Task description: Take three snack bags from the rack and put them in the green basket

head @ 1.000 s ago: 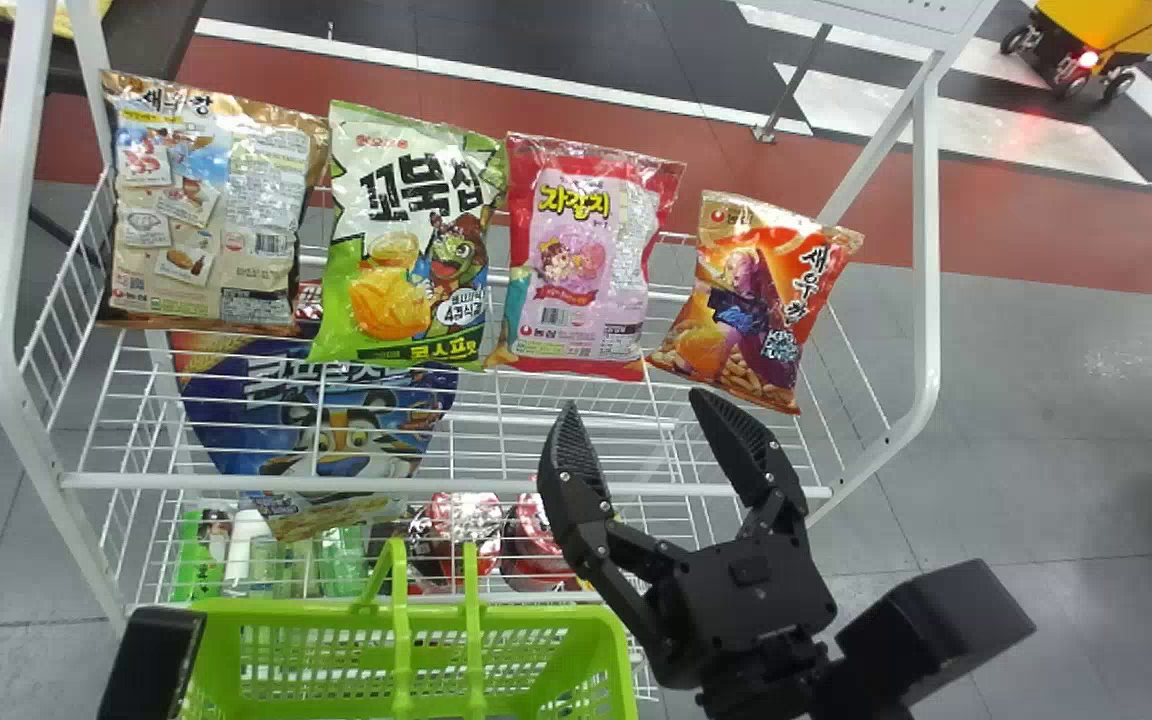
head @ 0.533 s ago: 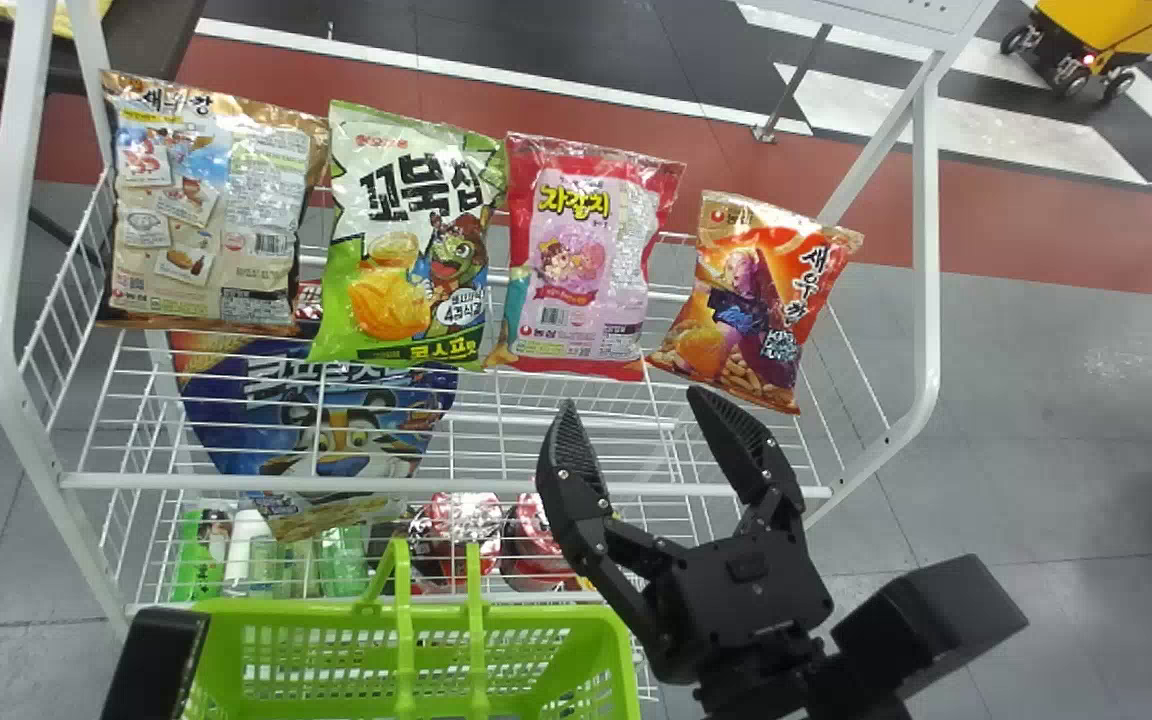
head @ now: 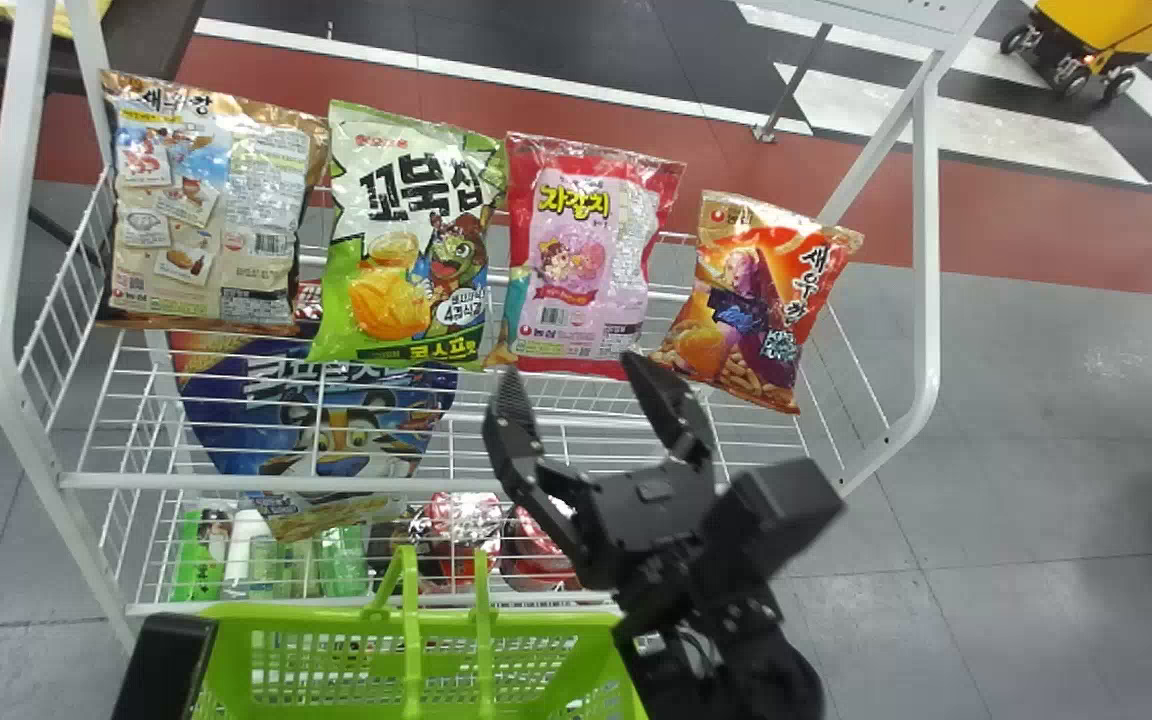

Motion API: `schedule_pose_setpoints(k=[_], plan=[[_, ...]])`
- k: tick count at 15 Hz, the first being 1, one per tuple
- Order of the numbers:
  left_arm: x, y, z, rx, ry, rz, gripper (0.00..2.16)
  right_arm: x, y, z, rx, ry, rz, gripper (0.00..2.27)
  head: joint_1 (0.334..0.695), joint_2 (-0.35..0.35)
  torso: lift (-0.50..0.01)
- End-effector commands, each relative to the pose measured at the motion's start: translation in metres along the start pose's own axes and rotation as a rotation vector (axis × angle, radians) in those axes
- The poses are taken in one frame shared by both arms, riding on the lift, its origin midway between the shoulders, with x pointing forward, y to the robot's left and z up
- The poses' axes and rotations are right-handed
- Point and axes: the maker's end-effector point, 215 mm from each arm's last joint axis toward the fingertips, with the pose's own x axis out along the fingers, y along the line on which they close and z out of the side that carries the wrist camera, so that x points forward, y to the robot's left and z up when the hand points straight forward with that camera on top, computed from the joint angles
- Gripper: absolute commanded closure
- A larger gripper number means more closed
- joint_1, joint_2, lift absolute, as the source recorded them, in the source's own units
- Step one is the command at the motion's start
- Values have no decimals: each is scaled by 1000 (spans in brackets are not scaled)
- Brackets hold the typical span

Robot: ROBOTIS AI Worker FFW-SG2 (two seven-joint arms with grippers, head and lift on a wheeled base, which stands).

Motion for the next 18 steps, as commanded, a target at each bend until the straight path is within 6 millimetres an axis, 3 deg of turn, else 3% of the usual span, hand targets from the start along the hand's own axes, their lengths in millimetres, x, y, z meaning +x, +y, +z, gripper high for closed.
schedule_pose_setpoints(k=[1,4,6,8,14,15,16,17,18], plan=[[-2,2,2,7,-3,4,1578,41,9,-17,-2,-1,32,124,695,-350,-11],[-5,2,1,17,6,9,1578,88,23,-24,5,-8,77,124,695,-350,-11],[-5,3,1,18,3,8,1578,119,32,-14,0,-13,97,117,695,-310,-11],[-6,3,2,17,-2,2,1578,143,29,-20,-16,30,98,117,695,-263,-11],[-8,4,5,23,-11,-3,1578,176,19,-46,-32,110,86,110,695,-228,-11],[-8,3,5,24,-10,-4,1578,180,16,-59,-29,145,86,134,695,-226,-11],[-7,3,5,25,-10,-6,1578,185,19,-62,-28,155,104,333,695,-225,-11],[-7,3,5,25,-10,-6,1578,187,24,-63,-15,163,132,761,695,-222,-11],[-7,3,5,25,-10,-6,1578,186,29,-73,-13,198,147,1666,695,-217,-11]])
